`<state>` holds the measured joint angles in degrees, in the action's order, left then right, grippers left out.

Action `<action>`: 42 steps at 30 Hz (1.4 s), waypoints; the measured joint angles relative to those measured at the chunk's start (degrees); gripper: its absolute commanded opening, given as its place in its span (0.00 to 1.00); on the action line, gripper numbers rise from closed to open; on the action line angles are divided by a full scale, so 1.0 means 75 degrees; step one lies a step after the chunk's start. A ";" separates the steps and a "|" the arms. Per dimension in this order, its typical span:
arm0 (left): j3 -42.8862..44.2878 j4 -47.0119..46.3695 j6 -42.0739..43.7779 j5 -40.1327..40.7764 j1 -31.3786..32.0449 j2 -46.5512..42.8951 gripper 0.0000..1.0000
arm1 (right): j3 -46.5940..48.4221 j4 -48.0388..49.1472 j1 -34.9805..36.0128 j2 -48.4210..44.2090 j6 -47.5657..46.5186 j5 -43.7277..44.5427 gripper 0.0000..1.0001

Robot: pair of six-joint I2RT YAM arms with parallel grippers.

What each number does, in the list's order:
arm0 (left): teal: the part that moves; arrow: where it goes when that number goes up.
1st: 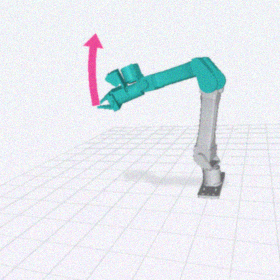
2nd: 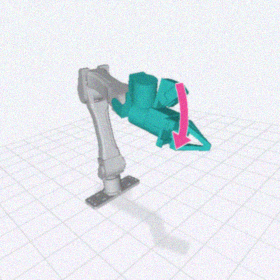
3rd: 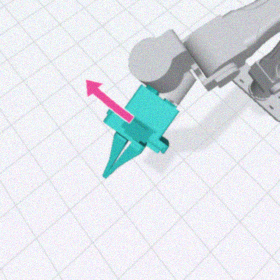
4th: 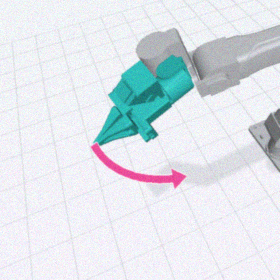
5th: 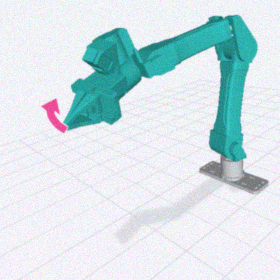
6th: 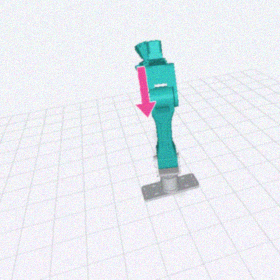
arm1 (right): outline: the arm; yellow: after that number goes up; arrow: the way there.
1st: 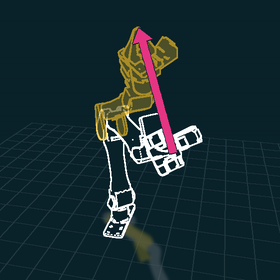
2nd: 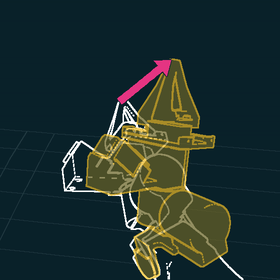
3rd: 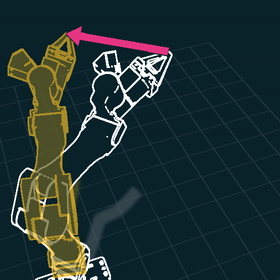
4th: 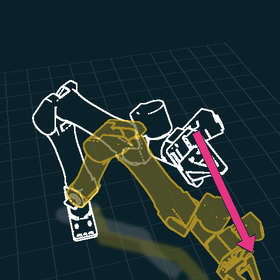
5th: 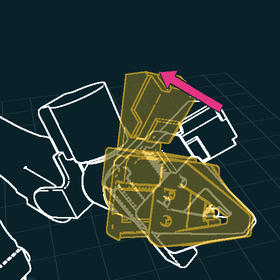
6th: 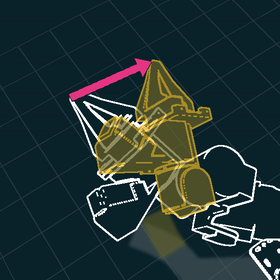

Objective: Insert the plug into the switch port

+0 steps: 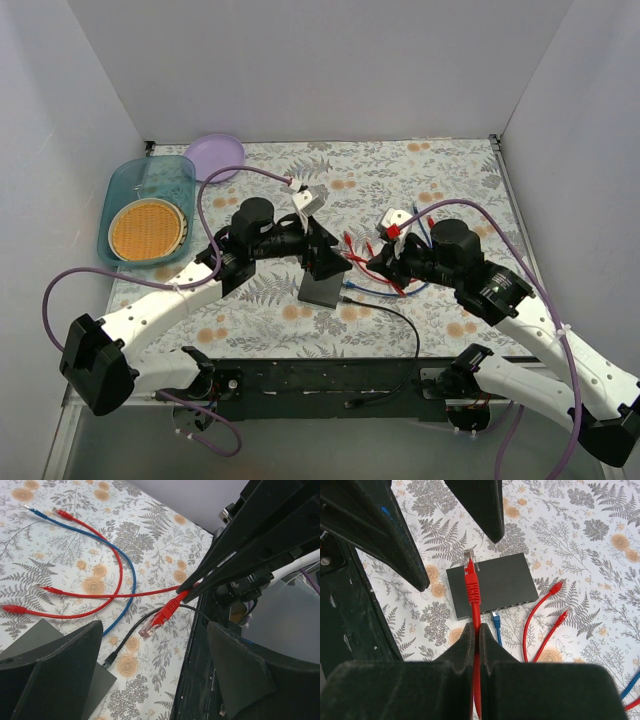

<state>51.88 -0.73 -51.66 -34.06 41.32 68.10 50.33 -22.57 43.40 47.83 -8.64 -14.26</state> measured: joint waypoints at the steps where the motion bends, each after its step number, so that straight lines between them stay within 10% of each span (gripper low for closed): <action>1: -0.0006 -0.0047 -0.0026 -0.0073 0.0000 0.0015 0.84 | 0.0000 0.0003 0.0000 -0.0050 0.0015 0.0023 0.01; 27: 0.1157 0.0321 -0.3917 -0.1195 -0.0766 0.1445 0.63 | 0.0000 0.0000 0.0000 -0.0192 0.0058 0.0746 0.01; 42: 0.1183 0.0213 -0.4164 -0.1571 -0.0766 0.1920 0.26 | 0.0000 0.0041 0.0000 -0.0201 0.0067 0.0866 0.01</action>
<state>60.75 0.86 -82.89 -45.84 35.57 82.50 50.33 -22.26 43.40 46.33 -8.14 -7.77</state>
